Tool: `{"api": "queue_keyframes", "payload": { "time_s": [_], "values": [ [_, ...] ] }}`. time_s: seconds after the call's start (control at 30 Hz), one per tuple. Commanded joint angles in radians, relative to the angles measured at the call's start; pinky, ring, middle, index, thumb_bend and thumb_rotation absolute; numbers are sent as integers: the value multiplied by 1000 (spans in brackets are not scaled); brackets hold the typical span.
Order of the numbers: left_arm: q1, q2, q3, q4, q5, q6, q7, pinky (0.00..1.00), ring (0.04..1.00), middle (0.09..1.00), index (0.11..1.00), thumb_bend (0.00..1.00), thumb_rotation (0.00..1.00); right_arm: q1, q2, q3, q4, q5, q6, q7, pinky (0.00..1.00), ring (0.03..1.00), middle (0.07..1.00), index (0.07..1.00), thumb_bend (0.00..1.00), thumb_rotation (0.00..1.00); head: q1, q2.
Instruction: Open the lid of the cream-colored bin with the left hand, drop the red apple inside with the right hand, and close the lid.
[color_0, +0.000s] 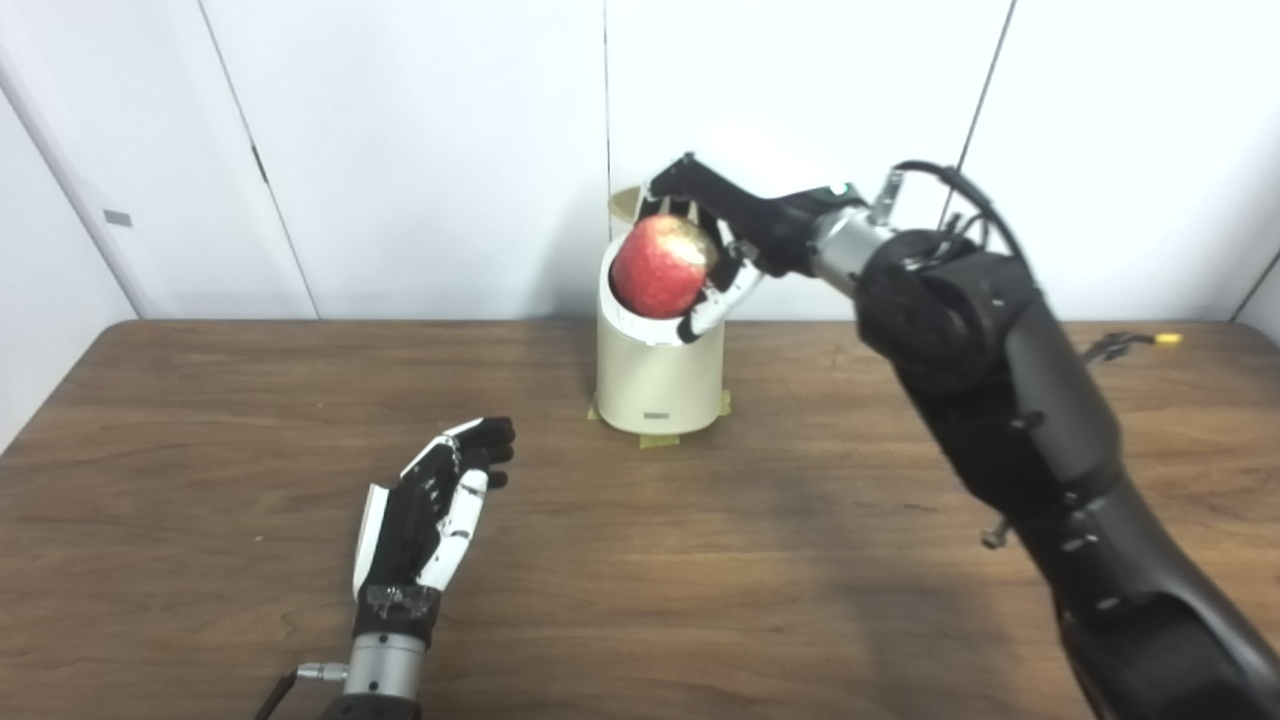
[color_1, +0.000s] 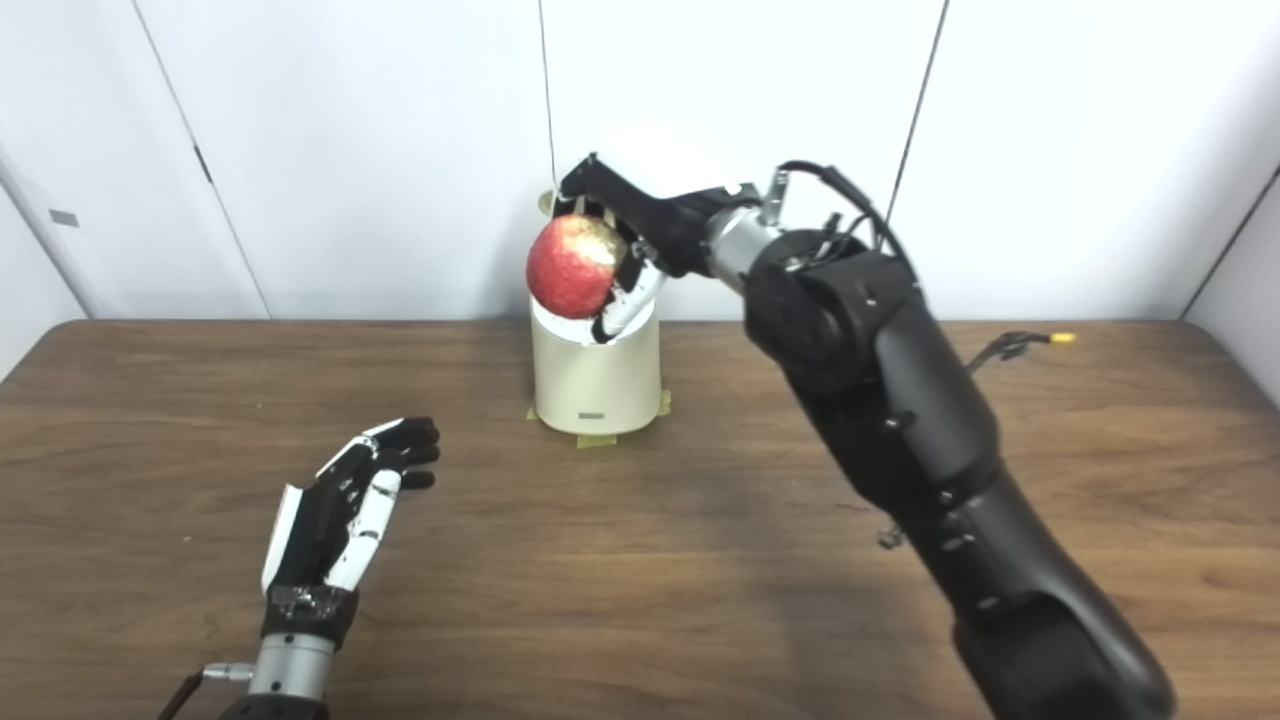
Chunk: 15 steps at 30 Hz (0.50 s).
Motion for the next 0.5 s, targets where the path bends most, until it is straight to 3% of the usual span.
{"api": "queue_keyframes", "payload": {
  "time_s": [0.0, 0.17, 0.3, 0.47],
  "values": [
    [-25, -4, -8, -18, 13, -24, 9, 692, 749, 757, 737, 282, 660, -76, 21, -18, 21, 7, -8, -56, 209, 350, 442, 531, 511, 0, 2, 1],
    [-22, -5, -13, -30, 19, -5, 5, 699, 754, 761, 739, 277, 671, -96, 59, 2, 122, -17, -19, -111, 181, 375, 474, 502, 515, 0, 7, 3],
    [-20, -6, -16, -39, 22, 1, 6, 704, 755, 764, 741, 274, 664, -105, 72, 20, 199, -32, -35, -169, 185, 345, 440, 531, 510, 0, 6, 5],
    [-20, -4, -16, -38, 19, -2, 5, 702, 756, 765, 741, 279, 659, -108, 87, 30, 297, -49, -84, -317, 214, 355, 449, 523, 513, 0, 3, 7]
  ]
}}
